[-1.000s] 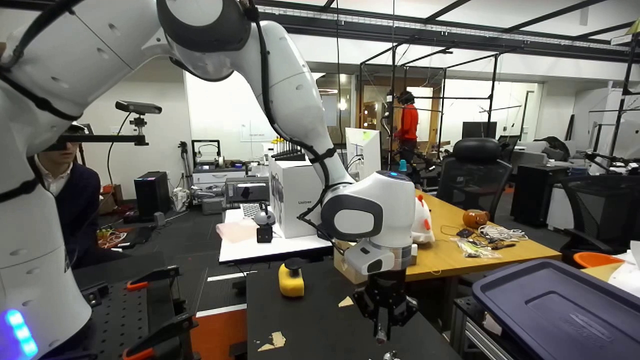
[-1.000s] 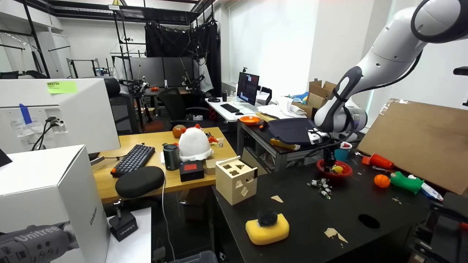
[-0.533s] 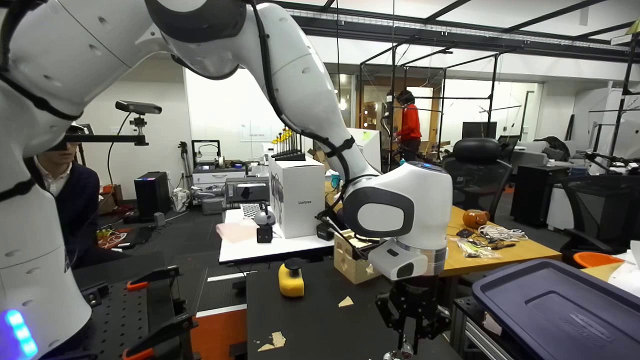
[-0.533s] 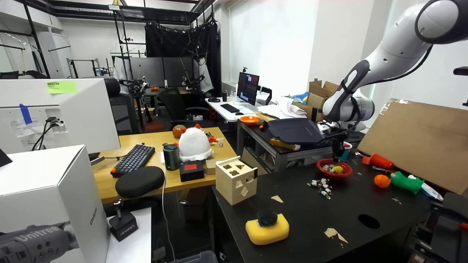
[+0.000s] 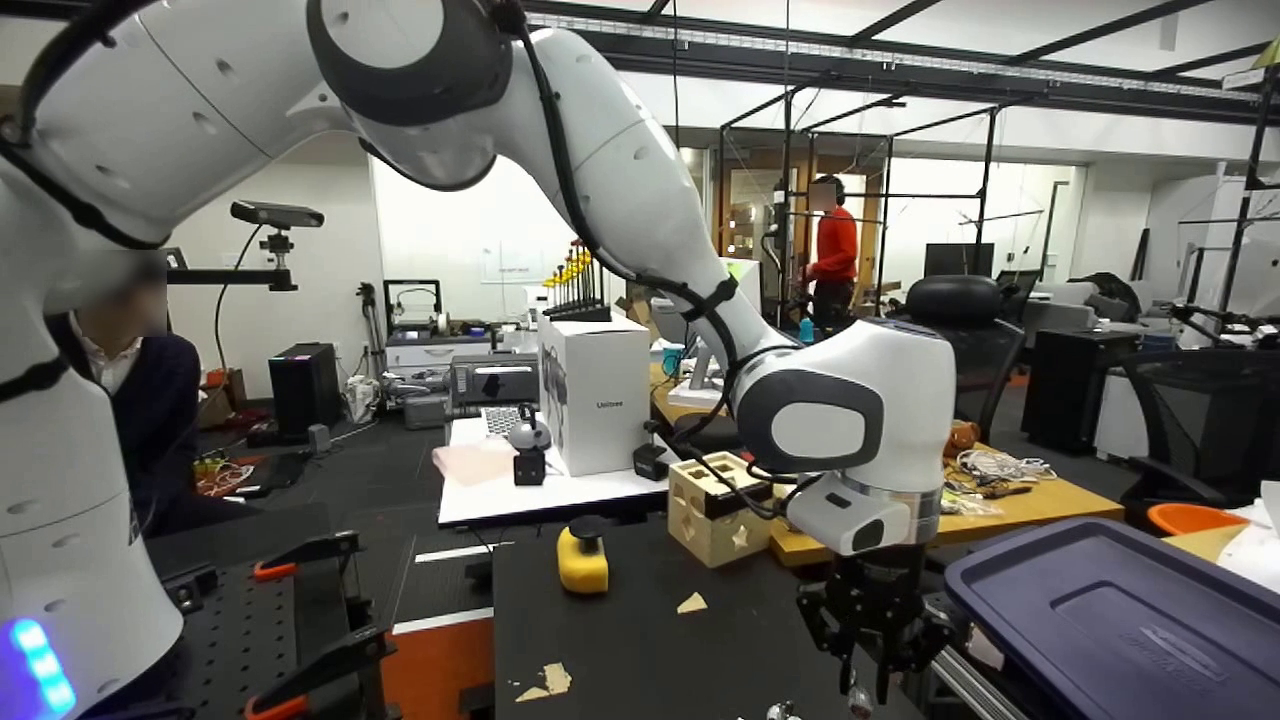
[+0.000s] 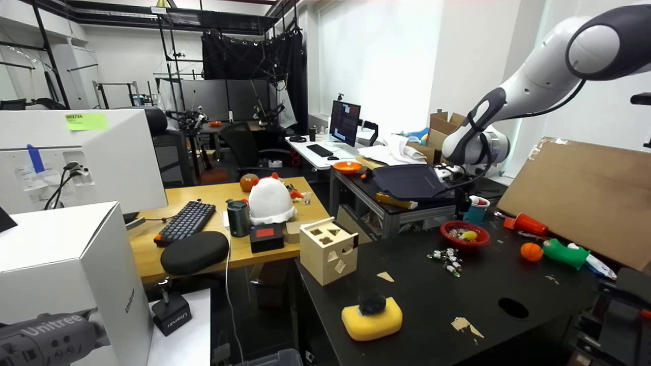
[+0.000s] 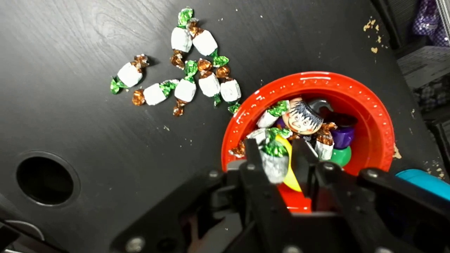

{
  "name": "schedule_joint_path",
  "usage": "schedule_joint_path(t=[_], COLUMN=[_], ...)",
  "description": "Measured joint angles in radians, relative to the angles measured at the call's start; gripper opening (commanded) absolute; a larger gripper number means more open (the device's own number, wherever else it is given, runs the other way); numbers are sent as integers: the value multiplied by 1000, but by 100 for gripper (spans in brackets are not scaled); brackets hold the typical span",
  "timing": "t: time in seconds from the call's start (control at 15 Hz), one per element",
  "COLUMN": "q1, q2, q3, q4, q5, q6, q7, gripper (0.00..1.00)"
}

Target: Pick up the sweets from the table and put them in the bowl

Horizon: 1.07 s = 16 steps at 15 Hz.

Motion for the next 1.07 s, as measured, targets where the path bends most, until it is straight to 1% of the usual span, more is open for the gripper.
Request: schedule_joint_path(t=[0.2,0.27,0.33,0.4,0.73,0.93,1.07], q1=[19,29,38,42,37,6,-21], q2=[32,37,39,38,22,27,45], q3=[-18,-20,-16,0,109,164,184], q4=[28,27,25,24,20,18,20], q5=[-59,-72,-80,-81,-59,9,49], q6=[-38,-47,-54,-54,-52,-53,-61], q7=[22,22,18,-4,-163,-259,-304], gripper=[85,94,98,100,100,100,100])
